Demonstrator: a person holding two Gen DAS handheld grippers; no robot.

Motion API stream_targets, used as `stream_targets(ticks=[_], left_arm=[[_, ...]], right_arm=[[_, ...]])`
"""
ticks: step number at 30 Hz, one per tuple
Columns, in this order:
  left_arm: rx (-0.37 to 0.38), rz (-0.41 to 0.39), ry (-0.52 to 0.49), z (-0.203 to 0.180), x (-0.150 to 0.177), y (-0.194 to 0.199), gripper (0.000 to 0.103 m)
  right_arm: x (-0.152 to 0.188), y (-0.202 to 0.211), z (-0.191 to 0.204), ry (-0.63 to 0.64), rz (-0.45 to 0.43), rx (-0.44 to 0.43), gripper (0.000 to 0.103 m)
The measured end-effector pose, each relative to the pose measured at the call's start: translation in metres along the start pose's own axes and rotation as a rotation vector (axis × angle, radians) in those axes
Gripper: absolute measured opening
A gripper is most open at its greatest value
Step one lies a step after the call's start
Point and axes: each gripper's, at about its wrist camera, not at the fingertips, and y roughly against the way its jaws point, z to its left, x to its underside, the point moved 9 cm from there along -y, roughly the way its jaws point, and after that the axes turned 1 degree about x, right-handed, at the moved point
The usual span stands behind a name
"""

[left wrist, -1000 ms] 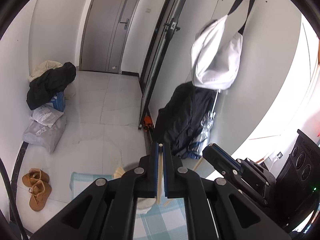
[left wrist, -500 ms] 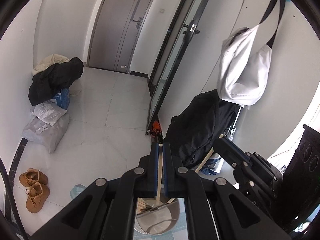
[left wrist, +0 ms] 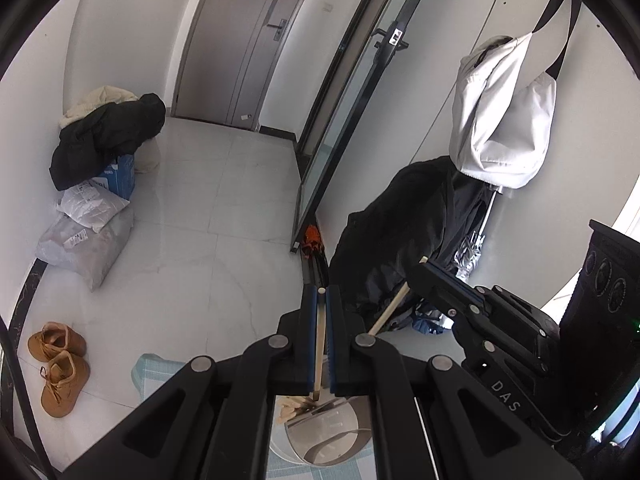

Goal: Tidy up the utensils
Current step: 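Carry the chopstick over the white holder with the right tool, then lower the chopstick into the holder and open the right tool, then withdraw the open right tool toward the last loose chopstick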

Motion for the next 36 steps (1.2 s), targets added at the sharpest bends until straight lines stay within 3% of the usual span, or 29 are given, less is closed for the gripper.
stream_targets(ticks=[3, 6, 8, 10, 12, 23, 28, 36], left_arm=[[0.018, 0.052, -0.001, 0.000, 0.008, -0.008, 0.000], [-0.014, 0.089, -0.025, 0.002, 0.019, -0.012, 0.002], [-0.034, 0.090, -0.026, 0.004, 0.023, -0.011, 0.016], [-0.051, 0.076, -0.017, 0.005, 0.024, -0.005, 0.050], [-0.073, 0.032, -0.008, 0.007, 0.021, 0.006, 0.057], [-0.152, -0.014, -0.014, 0.006, 0.027, 0.039, 0.059], [-0.165, -0.047, -0.024, 0.002, 0.033, 0.060, 0.069], [-0.177, -0.095, -0.054, -0.010, 0.044, 0.090, 0.072]], right_arm=[[0.010, 0.000, 0.000, -0.006, 0.023, -0.006, 0.004], [0.019, -0.001, -0.001, -0.023, 0.045, -0.007, 0.007], [0.024, 0.001, -0.002, -0.049, 0.062, -0.022, 0.007], [0.029, 0.002, -0.004, -0.073, 0.074, -0.022, 0.013], [0.032, 0.005, -0.007, -0.099, 0.080, -0.021, 0.022], [0.035, 0.051, -0.012, -0.173, 0.049, 0.025, 0.046], [0.032, 0.076, -0.004, -0.174, 0.024, 0.040, 0.054], [0.032, 0.110, 0.022, -0.157, -0.028, 0.051, 0.068]])
